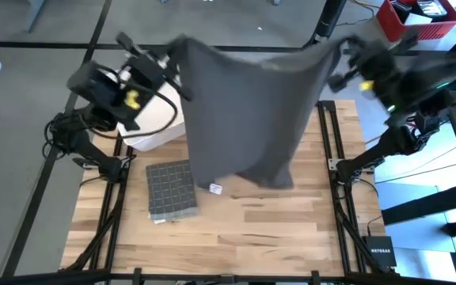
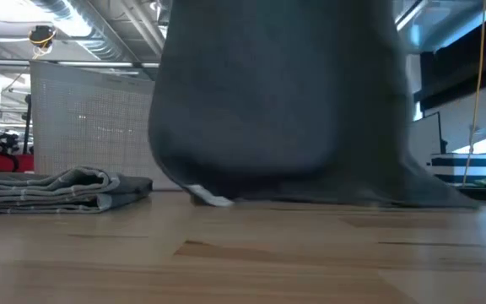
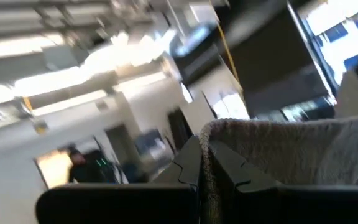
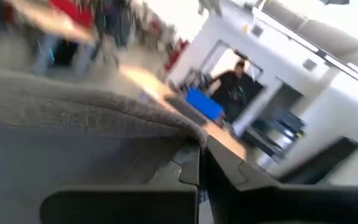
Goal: Fold towel
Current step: Fold the gray towel
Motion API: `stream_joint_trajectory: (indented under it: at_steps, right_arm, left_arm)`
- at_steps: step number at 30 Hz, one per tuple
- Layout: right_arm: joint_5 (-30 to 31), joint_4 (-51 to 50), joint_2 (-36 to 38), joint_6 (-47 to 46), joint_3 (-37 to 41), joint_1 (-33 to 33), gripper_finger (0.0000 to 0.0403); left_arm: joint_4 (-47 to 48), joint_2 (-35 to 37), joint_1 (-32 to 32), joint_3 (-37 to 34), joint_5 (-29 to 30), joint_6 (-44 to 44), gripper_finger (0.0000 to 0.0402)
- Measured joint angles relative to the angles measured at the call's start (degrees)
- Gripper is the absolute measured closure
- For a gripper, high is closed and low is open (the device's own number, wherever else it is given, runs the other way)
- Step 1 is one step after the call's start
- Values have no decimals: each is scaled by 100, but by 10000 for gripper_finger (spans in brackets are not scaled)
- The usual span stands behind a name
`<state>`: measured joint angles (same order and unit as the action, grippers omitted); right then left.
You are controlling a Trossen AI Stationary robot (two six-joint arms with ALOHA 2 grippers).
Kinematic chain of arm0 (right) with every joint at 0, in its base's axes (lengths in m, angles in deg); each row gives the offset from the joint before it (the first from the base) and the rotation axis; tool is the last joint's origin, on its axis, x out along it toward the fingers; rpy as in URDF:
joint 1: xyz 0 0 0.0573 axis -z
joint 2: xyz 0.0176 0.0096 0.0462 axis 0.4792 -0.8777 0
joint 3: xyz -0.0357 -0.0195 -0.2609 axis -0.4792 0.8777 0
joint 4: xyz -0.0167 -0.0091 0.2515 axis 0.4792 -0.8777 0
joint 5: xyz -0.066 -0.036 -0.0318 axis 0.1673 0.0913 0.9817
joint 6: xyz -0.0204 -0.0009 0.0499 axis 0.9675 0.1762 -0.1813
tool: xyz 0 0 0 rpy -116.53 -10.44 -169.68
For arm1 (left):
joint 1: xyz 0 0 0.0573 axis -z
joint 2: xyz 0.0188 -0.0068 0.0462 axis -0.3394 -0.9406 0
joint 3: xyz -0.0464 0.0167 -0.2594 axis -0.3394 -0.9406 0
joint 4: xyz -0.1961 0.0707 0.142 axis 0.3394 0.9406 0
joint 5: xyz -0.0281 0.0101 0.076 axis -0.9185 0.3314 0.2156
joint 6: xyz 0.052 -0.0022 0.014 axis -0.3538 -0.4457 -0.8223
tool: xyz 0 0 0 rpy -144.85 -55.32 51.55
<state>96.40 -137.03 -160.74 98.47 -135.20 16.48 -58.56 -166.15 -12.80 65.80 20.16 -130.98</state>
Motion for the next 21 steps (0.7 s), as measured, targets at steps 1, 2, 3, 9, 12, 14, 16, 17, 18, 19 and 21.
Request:
stream_joint_trajectory:
  at_steps: [1,2,3,9,12,14,16,17,18,19,21]
  right_arm:
    - [-205,717,33,504,0,33,391]
    - [-387,1416,50,1021,0,16,391]
    - [-583,2145,53,1553,-6,-19,391]
    - [-1419,4648,9,3961,-7,-650,391]
    - [-1423,4615,-8,4146,0,-907,391]
    - [-1181,4515,-47,4144,2,-1110,391]
    - [-922,4416,-91,4142,2,-1328,391]
    - [-870,4329,-104,4060,6,-1464,391]
    - [-831,4219,-131,3914,9,-1636,391]
    - [-755,4092,-152,3789,11,-1820,391]
    - [-518,3898,-198,3539,15,-2185,391]
  left_arm:
    - [-214,14,-1,41,-93,-201,396]
    - [-362,20,14,98,-242,-357,396]
    - [-446,34,45,171,-433,-417,396]
    - [-217,81,289,820,-1733,43,396]
    - [378,98,425,1050,-1873,451,396]
    - [973,124,527,1134,-1876,875,396]
    - [1501,144,638,1145,-1914,1395,396]
    - [1755,157,685,1146,-1933,1669,396]
    - [2028,156,743,1144,-1950,1969,396]
    - [2311,156,815,1144,-1984,2255,396]
    - [2878,156,978,1144,-2052,2769,396]
